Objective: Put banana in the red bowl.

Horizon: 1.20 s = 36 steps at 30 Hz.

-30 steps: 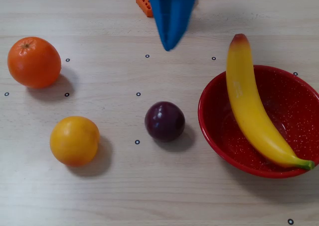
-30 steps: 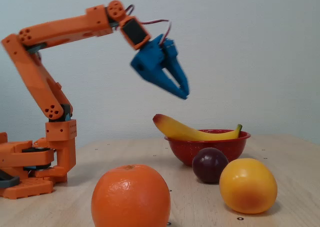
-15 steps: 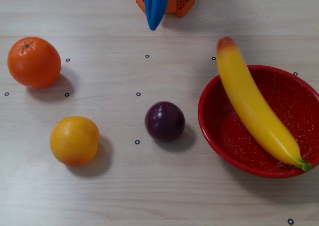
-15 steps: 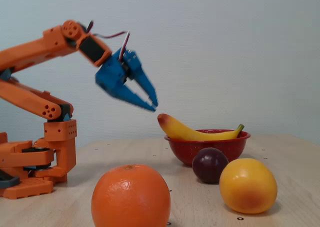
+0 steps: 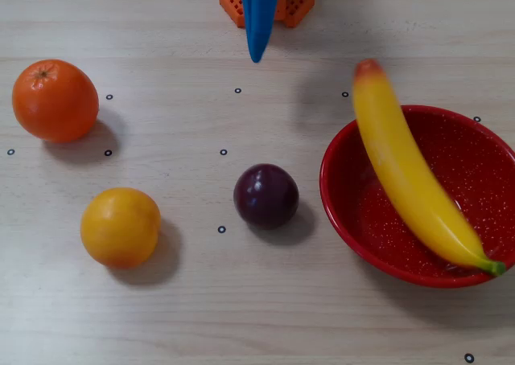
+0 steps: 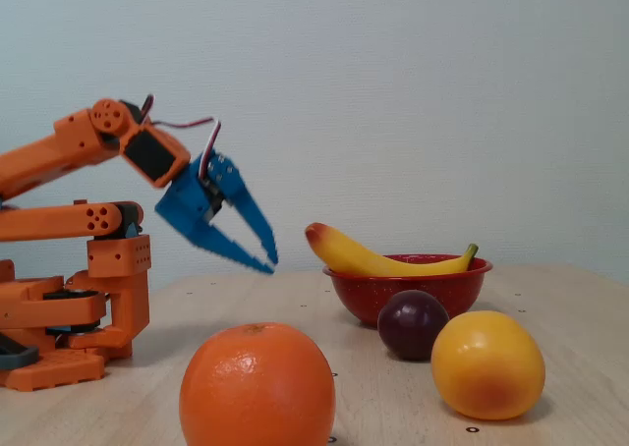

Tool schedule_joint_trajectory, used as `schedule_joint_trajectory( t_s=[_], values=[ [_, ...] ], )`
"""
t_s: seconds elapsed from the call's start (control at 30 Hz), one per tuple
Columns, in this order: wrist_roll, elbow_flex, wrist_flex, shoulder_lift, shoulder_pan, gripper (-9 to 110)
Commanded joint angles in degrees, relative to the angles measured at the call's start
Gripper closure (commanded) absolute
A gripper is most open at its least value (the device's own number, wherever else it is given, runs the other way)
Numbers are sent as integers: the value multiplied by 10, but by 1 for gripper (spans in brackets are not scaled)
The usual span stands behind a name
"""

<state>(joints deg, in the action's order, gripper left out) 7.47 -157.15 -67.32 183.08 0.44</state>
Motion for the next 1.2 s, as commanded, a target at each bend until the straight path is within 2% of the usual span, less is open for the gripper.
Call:
schedule_joint_trajectory(
  t_s=[0.0, 0.43, 1.17],
  values=[
    [-12, -4, -3, 29, -9, 102],
    [-27, -142, -9, 77, -11, 102],
    [-44, -208, 31, 77, -14, 102]
  ],
)
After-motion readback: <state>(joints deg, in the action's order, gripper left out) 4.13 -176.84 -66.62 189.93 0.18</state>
